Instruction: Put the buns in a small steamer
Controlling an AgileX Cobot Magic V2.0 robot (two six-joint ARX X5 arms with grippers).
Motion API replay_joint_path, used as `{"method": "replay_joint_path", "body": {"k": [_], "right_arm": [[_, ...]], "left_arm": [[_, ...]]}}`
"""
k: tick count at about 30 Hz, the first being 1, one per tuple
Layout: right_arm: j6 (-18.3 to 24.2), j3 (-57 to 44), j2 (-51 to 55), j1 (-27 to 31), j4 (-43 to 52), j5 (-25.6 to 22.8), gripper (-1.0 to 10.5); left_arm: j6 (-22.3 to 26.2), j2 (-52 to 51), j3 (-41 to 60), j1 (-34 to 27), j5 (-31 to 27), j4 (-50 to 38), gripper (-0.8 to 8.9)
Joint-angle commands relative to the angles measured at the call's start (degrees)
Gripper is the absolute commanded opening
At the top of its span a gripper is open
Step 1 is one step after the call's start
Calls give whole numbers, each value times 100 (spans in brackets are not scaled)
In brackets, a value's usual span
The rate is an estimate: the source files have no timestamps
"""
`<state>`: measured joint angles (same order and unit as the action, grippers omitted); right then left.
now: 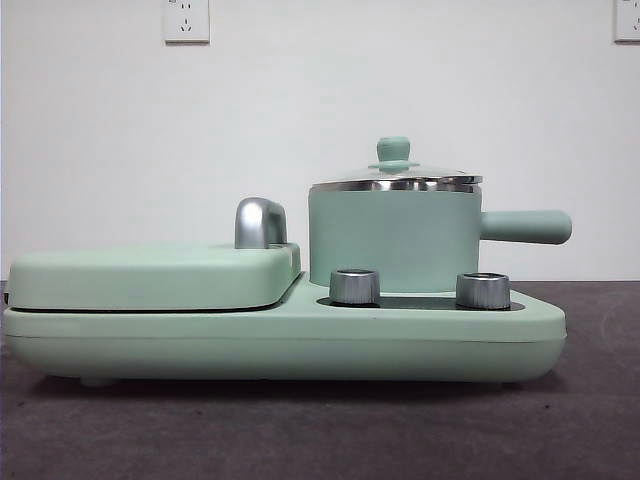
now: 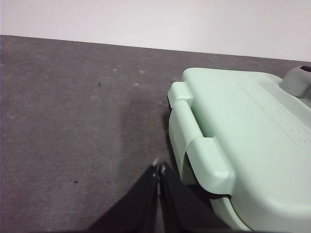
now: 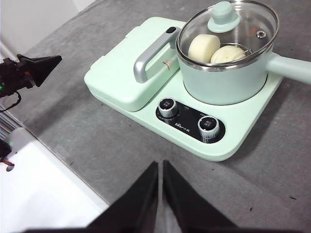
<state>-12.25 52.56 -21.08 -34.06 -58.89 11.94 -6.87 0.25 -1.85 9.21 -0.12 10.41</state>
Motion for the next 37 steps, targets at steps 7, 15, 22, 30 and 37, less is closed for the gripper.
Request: {"method": "replay_joint_path", "body": {"k": [7,15,22,30,37], "right_arm": [[33,-103,101,37,302,-17,13],[693,-2992,1672,2382,3860,221,13],[907,-4918,2087,3674,4896,-496,12],[970,-5189,2087,3661,5302,-603,12],[973,-5180,2087,3661,5464,-603,12]], "left_arm": [[-20,-7,105,-4,-9,-9,9],[-20,-7,105,-2,-9,-9,9],[-17,-4,105,-2,-9,-13,9],[-17,-2,92,13,-9,31,9],[-17,-2,92,13,-9,33,9]]}}
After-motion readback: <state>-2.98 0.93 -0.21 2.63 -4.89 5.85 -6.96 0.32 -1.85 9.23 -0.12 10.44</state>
